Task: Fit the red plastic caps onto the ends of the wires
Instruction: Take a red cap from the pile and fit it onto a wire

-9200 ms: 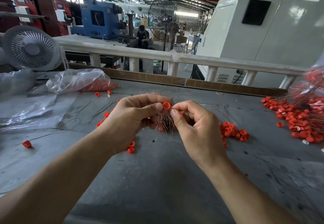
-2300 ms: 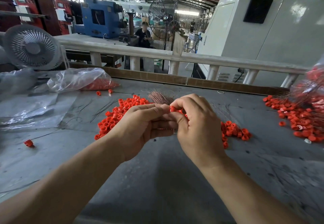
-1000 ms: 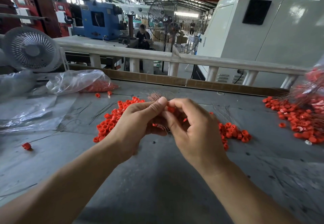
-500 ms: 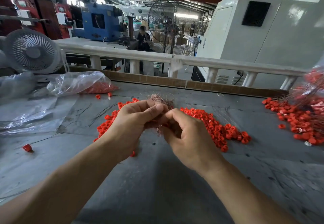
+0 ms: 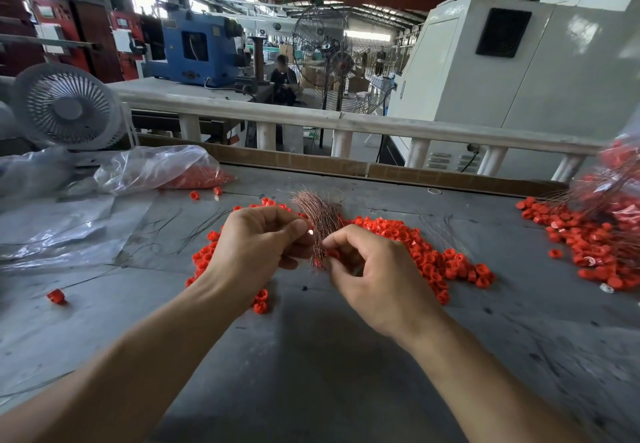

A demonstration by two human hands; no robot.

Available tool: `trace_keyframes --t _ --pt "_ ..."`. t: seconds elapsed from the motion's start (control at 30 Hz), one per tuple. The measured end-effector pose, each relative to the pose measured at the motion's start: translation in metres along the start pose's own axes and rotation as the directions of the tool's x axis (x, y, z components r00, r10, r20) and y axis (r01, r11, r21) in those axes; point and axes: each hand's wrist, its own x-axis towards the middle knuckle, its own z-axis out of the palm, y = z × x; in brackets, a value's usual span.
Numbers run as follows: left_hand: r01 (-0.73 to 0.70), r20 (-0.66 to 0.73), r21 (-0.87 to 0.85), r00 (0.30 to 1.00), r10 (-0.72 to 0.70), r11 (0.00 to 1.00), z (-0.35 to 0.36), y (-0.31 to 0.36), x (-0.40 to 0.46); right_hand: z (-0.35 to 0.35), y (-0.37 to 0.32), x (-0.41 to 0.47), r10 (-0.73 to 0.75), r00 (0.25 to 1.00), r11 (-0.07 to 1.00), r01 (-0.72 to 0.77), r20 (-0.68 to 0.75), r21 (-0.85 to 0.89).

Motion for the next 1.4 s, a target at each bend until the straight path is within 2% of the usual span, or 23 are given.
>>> trace_keyframes --t 0.1,0.3,0.47,0.87,1.0,1.1,1.17,1.3,1.4 --pt "0.012 -0.002 0.018 1.000 -0.012 1.000 0.000 0.000 0.000 0.000 0.000 0.000 -0.004 1.000 1.000 0.004 0.018 -0.025" --pt "0.069 -0.042 -0.138 0.996 -0.075 0.988 -0.001 0.005 0.001 -0.004 0.002 0.002 -0.018 0.999 0.997 0.015 -0.033 -0.080" --pt "0.057 -0.033 -0.015 0.998 -0.057 0.998 -0.003 0.004 0.002 -0.006 0.004 0.003 -0.018 0.996 0.991 0.005 -0.090 -0.135" --pt "0.033 -0.020 0.001 0.999 -0.033 0.999 -0.005 -0.001 0.004 -0.006 0.010 0.005 0.002 0.987 0.981 -0.033 -0.159 -0.193" --pt "0.022 0.026 0.013 0.999 -0.022 1.000 -0.006 -0.002 0.005 -0.009 0.014 0.006 0.011 0.980 0.974 -0.055 -0.197 -0.220" --pt "0.016 0.066 0.043 0.998 -0.019 0.999 -0.005 -0.003 0.005 -0.016 0.023 0.008 0.053 0.967 0.956 -0.121 -0.248 -0.268" --pt "0.005 0.083 0.077 0.997 -0.011 0.997 -0.005 -0.004 0.005 -0.024 0.029 0.011 0.089 0.939 0.933 -0.195 -0.332 -0.302" --pt "-0.013 0.084 0.101 0.996 0.005 0.995 -0.004 -0.005 0.005 -0.044 0.042 0.015 0.209 0.842 0.832 -0.420 -0.498 -0.362" --pt "-0.022 0.076 0.116 0.997 0.013 0.993 -0.003 -0.006 0.006 -0.063 0.054 0.014 0.305 0.780 0.739 -0.556 -0.546 -0.380"
